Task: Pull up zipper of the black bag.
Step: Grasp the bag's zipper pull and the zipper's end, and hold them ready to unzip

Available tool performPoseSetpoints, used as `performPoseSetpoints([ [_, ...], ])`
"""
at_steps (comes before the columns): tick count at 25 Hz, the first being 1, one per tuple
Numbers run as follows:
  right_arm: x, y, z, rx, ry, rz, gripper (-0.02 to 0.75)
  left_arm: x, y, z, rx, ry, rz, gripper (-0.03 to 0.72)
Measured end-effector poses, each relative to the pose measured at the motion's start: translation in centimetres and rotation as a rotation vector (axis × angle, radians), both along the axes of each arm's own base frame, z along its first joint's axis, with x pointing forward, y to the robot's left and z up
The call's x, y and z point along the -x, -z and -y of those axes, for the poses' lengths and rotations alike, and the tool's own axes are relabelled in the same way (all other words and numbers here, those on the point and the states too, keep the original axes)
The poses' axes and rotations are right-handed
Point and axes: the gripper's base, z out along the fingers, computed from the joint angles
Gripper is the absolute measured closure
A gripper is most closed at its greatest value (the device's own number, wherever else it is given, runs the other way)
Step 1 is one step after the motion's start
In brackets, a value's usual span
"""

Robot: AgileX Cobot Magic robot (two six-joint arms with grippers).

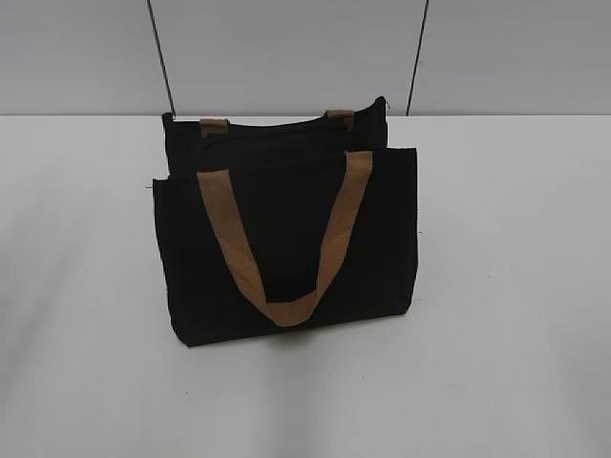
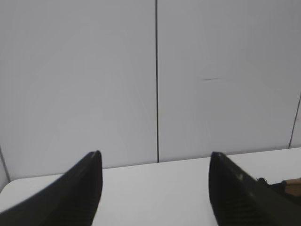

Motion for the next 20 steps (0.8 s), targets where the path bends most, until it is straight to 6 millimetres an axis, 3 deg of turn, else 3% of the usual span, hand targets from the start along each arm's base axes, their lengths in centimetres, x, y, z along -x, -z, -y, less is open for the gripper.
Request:
performPoseSetpoints([
  [4,0.0,0.0,0.0,0.000,0.000,0.000,0.335,-4.0,4.4,1.1,-0.017,0.053,0.056,0.159],
  [6,0.0,0.0,0.0,0.000,0.000,0.000,0.335,-5.7,7.3,1.6,-0.040,0.083,0.000,0.159],
  [13,0.0,0.0,0.0,-0.001,0.000,0.000,0.335,-8.6,14.6,3.7,-0.094,0.284,-0.252,0.159],
  [20,0.0,0.0,0.0,-0.001,0.000,0.000,0.335,-10.6,20.3,6.1,-0.054,0.539,-0.322,0.159],
])
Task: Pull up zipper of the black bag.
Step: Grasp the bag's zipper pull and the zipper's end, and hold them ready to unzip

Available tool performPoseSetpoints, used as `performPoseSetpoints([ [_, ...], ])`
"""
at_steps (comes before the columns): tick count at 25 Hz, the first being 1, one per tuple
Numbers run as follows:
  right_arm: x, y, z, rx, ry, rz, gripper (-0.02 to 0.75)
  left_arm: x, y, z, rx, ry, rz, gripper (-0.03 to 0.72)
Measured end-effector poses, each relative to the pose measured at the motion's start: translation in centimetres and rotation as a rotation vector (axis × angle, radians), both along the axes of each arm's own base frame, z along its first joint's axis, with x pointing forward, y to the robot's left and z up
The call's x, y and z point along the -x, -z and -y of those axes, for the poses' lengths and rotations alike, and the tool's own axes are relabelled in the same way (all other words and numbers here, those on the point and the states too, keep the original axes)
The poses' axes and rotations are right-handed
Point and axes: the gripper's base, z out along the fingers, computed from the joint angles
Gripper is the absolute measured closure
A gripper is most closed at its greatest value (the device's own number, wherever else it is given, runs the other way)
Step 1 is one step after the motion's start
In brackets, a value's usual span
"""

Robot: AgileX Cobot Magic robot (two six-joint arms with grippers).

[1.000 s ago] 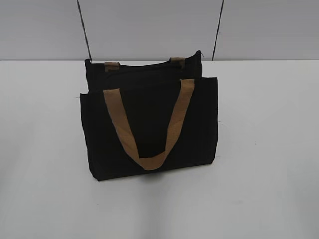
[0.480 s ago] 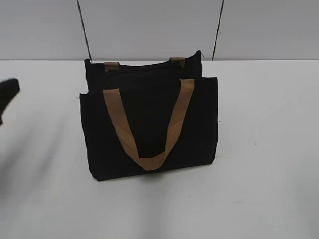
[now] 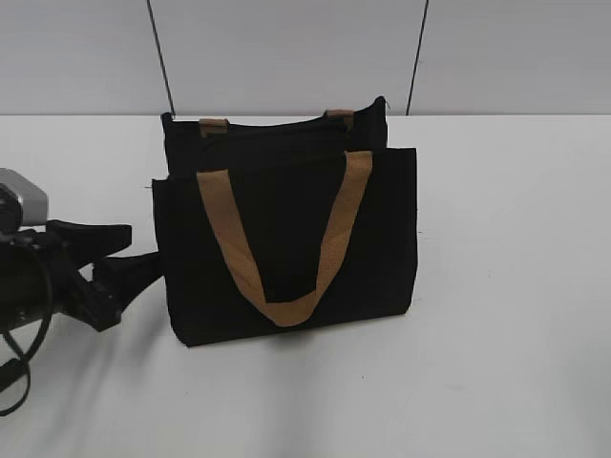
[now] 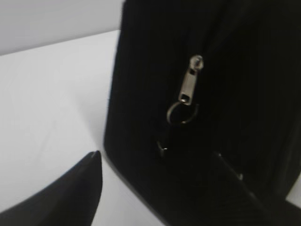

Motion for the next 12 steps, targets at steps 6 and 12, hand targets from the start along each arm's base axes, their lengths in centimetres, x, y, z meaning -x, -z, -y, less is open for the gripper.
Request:
performPoseSetpoints([
  [6,0.0,0.0,0.0,0.000,0.000,0.000,0.335,-3.3,2.5,1.2,0.036,0.092,-0.004,0.159],
  [12,0.0,0.0,0.0,0.000,0.000,0.000,0.335,-4.8,3.2,1.6,0.015,0.130,-0.002,0.159],
])
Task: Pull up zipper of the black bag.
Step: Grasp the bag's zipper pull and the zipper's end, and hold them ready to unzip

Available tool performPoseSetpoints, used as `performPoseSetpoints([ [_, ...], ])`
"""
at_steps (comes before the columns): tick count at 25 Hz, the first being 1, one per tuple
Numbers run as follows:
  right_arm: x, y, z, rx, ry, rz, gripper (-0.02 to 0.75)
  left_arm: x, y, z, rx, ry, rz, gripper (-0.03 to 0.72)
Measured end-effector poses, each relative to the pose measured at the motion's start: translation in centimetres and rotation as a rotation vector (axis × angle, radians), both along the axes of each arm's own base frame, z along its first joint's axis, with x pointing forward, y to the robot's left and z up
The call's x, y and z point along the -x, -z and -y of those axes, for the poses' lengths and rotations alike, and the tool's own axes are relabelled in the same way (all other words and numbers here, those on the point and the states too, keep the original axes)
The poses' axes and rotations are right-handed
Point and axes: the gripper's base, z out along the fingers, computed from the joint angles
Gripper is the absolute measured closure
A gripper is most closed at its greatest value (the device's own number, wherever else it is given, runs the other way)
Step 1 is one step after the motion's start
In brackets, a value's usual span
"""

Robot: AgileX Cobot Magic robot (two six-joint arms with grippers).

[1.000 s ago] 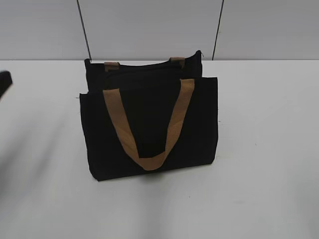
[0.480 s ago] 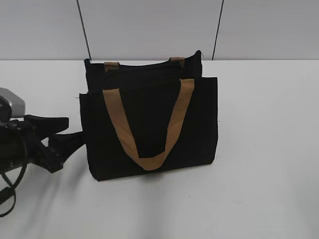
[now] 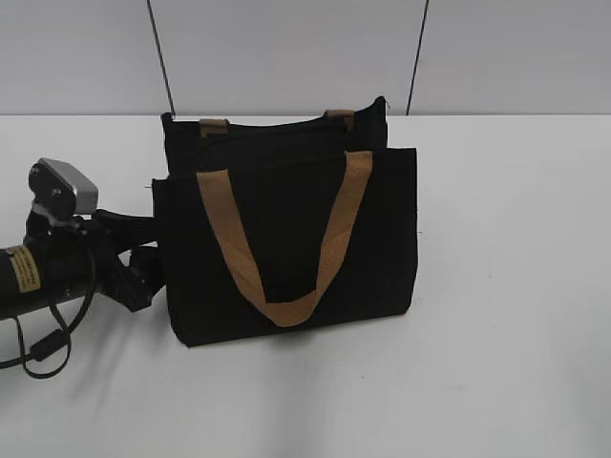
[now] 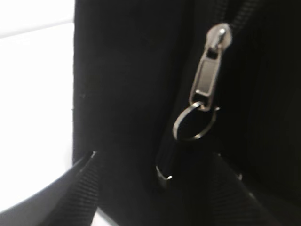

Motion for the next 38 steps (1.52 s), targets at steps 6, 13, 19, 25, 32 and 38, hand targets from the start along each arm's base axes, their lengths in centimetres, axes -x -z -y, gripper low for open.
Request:
performPoseSetpoints([
  [6,0.0,0.0,0.0,0.000,0.000,0.000,0.335,-0.6,0.4,0.2,-0.070,0.048,-0.019,0.159],
  [13,0.0,0.0,0.0,0.000,0.000,0.000,0.335,-2.0,0.5,0.8,-0.079,0.093,0.018,0.201],
  [19,0.0,0.0,0.0,0.000,0.000,0.000,0.335,-2.4,0.9,1.1,-0.079,0.116,0.021,0.407],
  [25,0.0,0.0,0.0,0.000,0.000,0.000,0.335,-2.4,1.0,1.1,-0.084,0.122,0.018,0.650],
  [32,0.0,0.0,0.0,0.000,0.000,0.000,0.335,-2.1,-1.5,1.1,0.005,0.079,-0.029,0.659],
  [38,0.0,0.0,0.0,0.000,0.000,0.000,0.335,0.1,-7.3,0.3,0.008,-0.003,0.009,0.659],
])
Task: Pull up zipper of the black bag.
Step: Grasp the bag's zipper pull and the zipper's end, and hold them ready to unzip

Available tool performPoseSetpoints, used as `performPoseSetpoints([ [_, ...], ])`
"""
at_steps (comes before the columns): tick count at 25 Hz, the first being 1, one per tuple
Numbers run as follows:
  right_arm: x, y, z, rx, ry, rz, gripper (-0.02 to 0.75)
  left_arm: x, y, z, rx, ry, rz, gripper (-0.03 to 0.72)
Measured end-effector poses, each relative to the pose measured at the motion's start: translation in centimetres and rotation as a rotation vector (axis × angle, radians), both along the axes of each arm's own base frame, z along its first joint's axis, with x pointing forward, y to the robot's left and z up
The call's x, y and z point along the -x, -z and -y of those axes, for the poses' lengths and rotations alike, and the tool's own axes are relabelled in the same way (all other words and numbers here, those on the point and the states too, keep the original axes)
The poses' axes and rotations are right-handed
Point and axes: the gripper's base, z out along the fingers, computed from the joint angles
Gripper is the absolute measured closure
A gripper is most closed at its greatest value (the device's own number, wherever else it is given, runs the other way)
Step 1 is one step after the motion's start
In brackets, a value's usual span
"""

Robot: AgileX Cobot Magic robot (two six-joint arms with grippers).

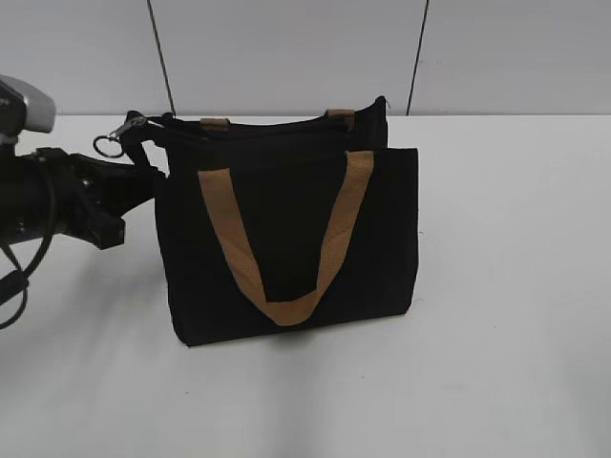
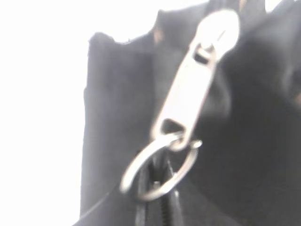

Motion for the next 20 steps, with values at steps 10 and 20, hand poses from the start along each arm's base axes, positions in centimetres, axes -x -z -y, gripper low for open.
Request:
performPoseSetpoints([
  [10,0.0,0.0,0.0,0.000,0.000,0.000,0.335,3.7,-6.9,-1.1,-0.019,-0.070,0.168,0.659],
  [20,0.0,0.0,0.0,0.000,0.000,0.000,0.335,3.9,-7.2,-1.4,-0.049,-0.096,0.170,0.659],
])
